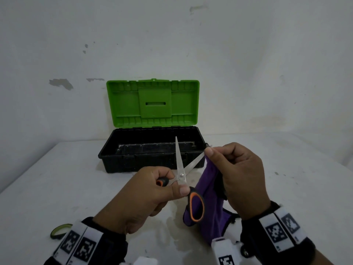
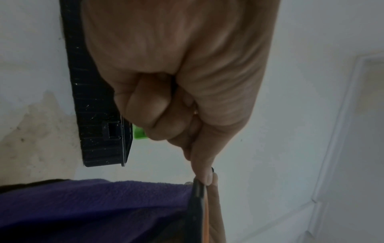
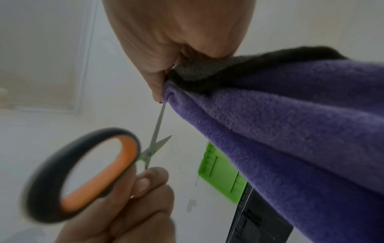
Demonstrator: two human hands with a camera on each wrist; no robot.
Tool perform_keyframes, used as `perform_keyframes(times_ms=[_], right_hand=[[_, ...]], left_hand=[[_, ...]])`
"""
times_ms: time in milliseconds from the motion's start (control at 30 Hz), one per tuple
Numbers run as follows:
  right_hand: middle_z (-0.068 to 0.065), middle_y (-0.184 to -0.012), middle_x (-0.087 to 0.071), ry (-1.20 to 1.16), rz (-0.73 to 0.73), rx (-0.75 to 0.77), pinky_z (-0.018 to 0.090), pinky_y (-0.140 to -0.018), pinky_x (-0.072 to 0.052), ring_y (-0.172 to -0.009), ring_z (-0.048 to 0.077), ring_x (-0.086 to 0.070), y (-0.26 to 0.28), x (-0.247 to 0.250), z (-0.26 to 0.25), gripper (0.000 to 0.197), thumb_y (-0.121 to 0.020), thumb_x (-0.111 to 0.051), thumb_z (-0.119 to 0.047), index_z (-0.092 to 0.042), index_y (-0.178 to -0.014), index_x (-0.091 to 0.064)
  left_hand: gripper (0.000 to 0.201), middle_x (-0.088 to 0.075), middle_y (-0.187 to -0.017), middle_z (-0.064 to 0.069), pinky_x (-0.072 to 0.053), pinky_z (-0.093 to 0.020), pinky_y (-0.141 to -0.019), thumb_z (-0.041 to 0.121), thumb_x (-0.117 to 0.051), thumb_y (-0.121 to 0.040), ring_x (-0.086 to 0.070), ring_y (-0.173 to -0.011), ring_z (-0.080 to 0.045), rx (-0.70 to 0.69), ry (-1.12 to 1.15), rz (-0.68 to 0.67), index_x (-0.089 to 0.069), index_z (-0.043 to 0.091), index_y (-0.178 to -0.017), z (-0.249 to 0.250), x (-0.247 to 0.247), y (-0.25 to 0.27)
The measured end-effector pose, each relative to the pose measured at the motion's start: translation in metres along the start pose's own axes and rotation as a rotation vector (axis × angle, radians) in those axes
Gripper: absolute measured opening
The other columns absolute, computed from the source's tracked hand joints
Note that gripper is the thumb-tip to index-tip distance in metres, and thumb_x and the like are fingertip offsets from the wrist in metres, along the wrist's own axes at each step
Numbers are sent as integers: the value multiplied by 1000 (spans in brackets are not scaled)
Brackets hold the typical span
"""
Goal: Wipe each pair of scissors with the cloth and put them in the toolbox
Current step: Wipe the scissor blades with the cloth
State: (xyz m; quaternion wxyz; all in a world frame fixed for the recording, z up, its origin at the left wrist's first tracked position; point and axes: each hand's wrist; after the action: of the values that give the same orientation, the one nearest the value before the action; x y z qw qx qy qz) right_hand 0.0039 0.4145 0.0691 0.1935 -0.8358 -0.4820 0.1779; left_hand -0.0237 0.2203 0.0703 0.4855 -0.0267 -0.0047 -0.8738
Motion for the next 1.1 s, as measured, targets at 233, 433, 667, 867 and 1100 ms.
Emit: perform_keyframes(times_ms=[233,433,667,867,1100], right_hand=[[6,-62,-69,-49,81,-94,20,-45,-46,-50,12,-57,-17,10,7,17,-79,-77,-23,-7,-78,-72],[14,-79,-74,78,64,-183,16,-58,-53,-67,15,-64,-22,37,19,12,-85,-74,-18,-6,-85,-74],[9,-75,-74,149,63,-205,18,-59,-52,-67,14,-66,-23,56,24,12,-84,-74,-19,-7,-84,-73],[5,-74,-74,263,85,-105,20,-58,-52,-63,9,-65,-38,58,16,10,-86,-75,-22,-12,-83,-73],[-8,-75,-74,379,-221,86,9,-55,-45,-62,2,-64,-37,29,5,9,-85,-75,-12,-21,-84,-74]], left_hand=[[31,-31,-51,-1,-20,-21,-41,22,-82,-69,-22,-42,-12,25,-22,55,-57,6,-78,-3,0,-2],[18,-47,-64,-10,-25,-23,-43,2,-57,-81,-33,-47,-12,121,54,25,-52,4,-98,3,20,1],[14,-68,-86,-18,-39,-21,-47,2,-51,-96,-48,-56,-10,44,151,91,-60,-3,-106,6,29,4],[13,-60,-66,-10,-31,-21,-40,17,-63,-89,-44,-48,-11,43,275,308,-72,9,-85,0,20,-1],[22,-55,-81,-5,-49,-35,-63,35,-63,-90,-62,-72,-22,112,560,451,-74,16,-86,-4,-7,-5]])
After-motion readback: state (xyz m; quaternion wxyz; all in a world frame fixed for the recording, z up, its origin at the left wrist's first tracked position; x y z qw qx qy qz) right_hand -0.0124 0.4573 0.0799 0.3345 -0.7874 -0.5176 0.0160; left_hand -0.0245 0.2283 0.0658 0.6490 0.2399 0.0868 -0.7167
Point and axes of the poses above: each hand's wrist, its own y-axis away from the middle knuckle, its own x-axis out of the back of the hand, z = x × y
